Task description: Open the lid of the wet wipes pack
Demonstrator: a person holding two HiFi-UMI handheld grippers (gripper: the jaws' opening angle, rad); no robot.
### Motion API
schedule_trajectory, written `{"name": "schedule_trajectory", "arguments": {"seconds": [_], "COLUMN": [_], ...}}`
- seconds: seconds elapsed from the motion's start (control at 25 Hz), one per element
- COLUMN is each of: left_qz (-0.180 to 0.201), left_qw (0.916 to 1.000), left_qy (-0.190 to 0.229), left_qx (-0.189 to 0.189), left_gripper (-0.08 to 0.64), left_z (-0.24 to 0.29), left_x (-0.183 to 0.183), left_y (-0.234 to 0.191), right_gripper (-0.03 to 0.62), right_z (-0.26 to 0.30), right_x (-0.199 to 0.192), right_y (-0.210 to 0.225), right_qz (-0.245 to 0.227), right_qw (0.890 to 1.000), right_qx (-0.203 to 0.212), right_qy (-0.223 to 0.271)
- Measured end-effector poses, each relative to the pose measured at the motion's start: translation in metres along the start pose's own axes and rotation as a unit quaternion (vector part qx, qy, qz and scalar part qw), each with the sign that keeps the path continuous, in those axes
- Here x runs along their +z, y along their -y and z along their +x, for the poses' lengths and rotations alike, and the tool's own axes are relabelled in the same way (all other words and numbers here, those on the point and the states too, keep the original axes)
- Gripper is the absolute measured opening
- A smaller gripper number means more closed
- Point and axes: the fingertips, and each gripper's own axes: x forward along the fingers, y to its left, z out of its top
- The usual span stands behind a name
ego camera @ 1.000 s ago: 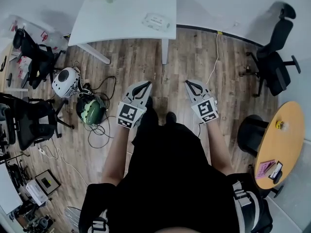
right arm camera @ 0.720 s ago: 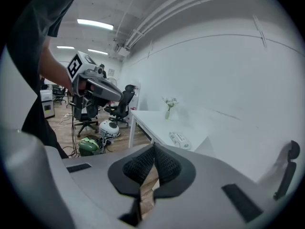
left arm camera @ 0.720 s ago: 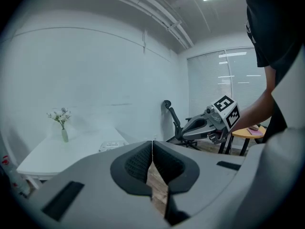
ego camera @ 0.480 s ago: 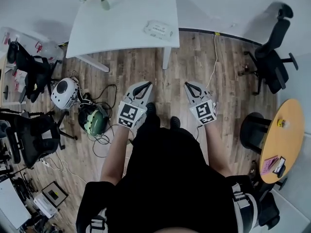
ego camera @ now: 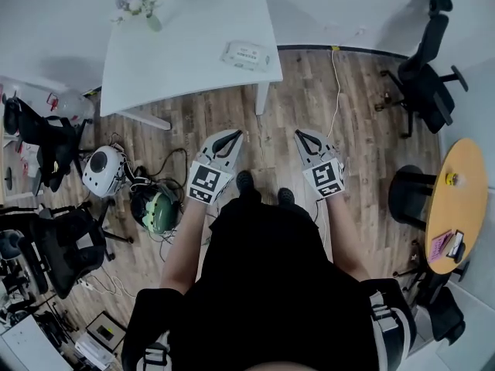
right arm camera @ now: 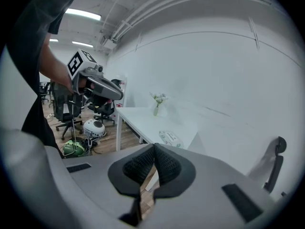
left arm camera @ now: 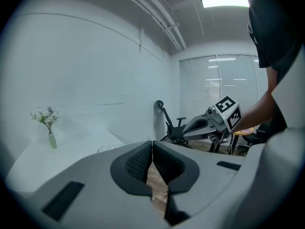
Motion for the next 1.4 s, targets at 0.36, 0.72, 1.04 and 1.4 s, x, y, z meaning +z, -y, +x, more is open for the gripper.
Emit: {"name": "schedule_trajectory", "arguments": {"seconds": [0.36, 0.72, 1.04, 1.4], "left_qz": [0.016, 0.028, 0.022, 0.011], "left_qw": [0.9992, 0.9980, 0.9984, 0.9995], "left_qy": [0.007, 0.009, 0.005, -0.006], "left_qx": [-0.036, -0.057, -0.052, -0.029], "left_gripper": [0.025, 0.025, 0.025, 0.025], "left_z": [-0.004, -0.016, -0.014, 0.007], "left_x": [0.000, -0.005, -0.012, -0.016], "left_y": [-0.019, -0.040, -0.059, -0.094], "right_gripper": [0.015, 0.015, 0.015, 0.015], "right_z": [0.010, 0.026, 0.048, 0.094], "right_x": [0.010, 0.017, 0.017, 0.027], "right_y": [-0.008, -0.026, -0.032, -0.008], "right_qz": [0.009, 0.014, 0.014, 0.047], "right_qw": [0.999, 0.998, 0.999, 0.999], "right_qx": [-0.036, -0.050, -0.026, 0.006], "right_qy": [-0.011, -0.018, -0.028, -0.011]}}
